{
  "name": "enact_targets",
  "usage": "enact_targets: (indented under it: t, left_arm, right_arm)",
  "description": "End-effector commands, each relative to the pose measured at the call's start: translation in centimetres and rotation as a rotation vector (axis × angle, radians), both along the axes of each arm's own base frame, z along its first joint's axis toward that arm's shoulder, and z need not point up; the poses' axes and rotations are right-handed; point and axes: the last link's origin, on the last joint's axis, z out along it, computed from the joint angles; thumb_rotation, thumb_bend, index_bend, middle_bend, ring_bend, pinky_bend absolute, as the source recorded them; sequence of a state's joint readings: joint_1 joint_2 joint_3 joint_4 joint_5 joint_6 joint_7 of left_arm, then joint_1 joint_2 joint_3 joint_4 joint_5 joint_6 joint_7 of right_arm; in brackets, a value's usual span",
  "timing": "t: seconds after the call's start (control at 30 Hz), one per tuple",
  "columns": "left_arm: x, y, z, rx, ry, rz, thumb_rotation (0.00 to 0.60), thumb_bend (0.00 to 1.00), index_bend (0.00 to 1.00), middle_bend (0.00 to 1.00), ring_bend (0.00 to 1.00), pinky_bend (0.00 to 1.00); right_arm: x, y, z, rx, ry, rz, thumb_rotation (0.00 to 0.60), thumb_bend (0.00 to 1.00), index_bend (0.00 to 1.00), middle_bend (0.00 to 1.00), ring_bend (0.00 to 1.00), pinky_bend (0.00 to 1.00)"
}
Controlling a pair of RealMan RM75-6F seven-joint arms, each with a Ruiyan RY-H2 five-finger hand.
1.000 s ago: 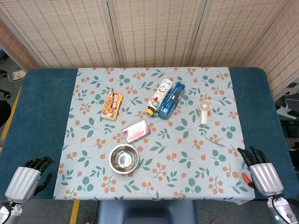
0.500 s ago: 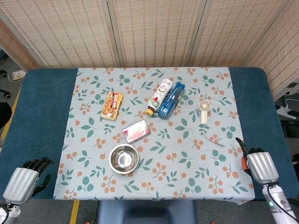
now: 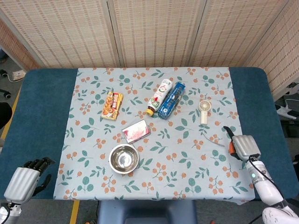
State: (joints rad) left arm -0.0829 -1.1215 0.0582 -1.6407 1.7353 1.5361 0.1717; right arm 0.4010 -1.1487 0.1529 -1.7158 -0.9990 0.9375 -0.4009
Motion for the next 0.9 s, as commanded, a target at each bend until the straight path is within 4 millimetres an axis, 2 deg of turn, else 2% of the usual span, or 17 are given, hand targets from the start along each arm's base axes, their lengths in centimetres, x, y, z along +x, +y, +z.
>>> enact_targets:
  t: [0.03,0.53,0.9]
  left_arm:
    - [0.0,-0.1,0.0,-0.001,0.0,-0.002,0.6,0.43,0.32,0.31,0.37,0.49]
    - [0.0,0.0,0.1,-0.006,-0.006,-0.002,0.6,0.43,0.32,0.31,0.37,0.49]
    - [0.0,0.0,0.1,-0.006,-0.006,0.0,0.6,0.43,0.32,0.31,0.37,0.49]
  right_arm:
    - [1.7,-1.6,-1.2,0.037,-0.018,-0.006,0.6,0.75,0.0,0.7,0.57,0.58]
    - [2.2,-5.3,-5.0,0.012,0.034,-0.054,0.6,0.77,0.0,0.7,0.57,0.58]
    - [1.0,-6.7,-5.5,-0.033,0.037,-0.09,0.6,0.77,0.0,0.7,0.57,0.58]
